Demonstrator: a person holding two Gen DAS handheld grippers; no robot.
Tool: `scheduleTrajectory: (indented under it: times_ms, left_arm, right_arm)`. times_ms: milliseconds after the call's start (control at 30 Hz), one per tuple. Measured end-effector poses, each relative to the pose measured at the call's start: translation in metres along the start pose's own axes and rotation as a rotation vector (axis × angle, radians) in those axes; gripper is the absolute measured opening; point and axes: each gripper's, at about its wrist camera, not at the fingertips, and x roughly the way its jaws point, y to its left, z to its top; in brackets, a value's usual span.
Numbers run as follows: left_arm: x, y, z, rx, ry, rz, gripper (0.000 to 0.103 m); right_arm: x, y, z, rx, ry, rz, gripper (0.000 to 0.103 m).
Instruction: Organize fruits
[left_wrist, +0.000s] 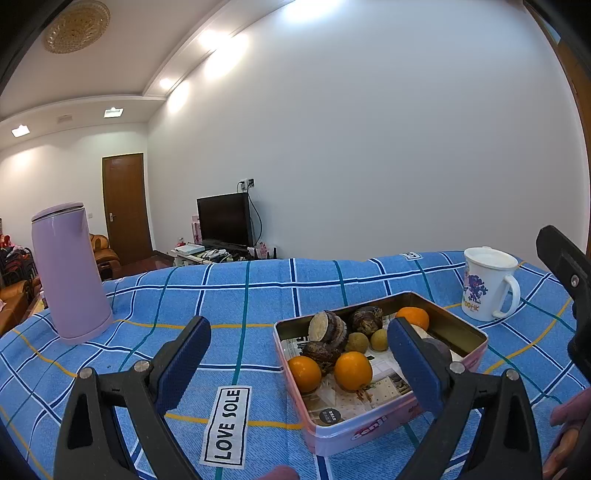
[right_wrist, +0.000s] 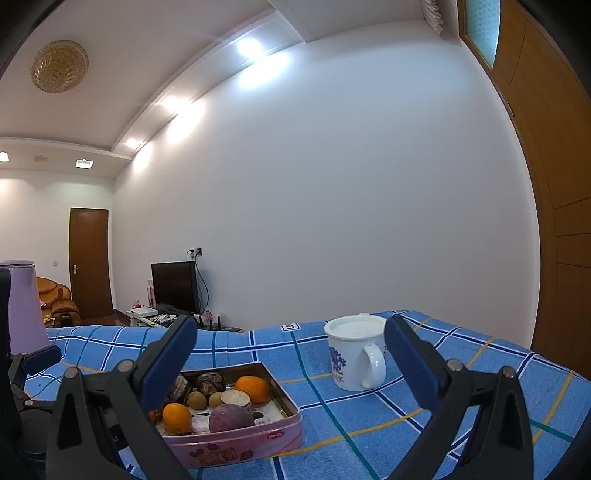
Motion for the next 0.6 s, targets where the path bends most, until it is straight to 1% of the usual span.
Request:
scheduleTrajectory:
  times_ms: [600]
  left_arm:
    - [0.0000,0.0001,0.0000,0.001,0.001,0.000,0.097]
  right_arm:
    - [-0.0007,0.0011,0.0004,0.001,-0.001,-0.002,0.103]
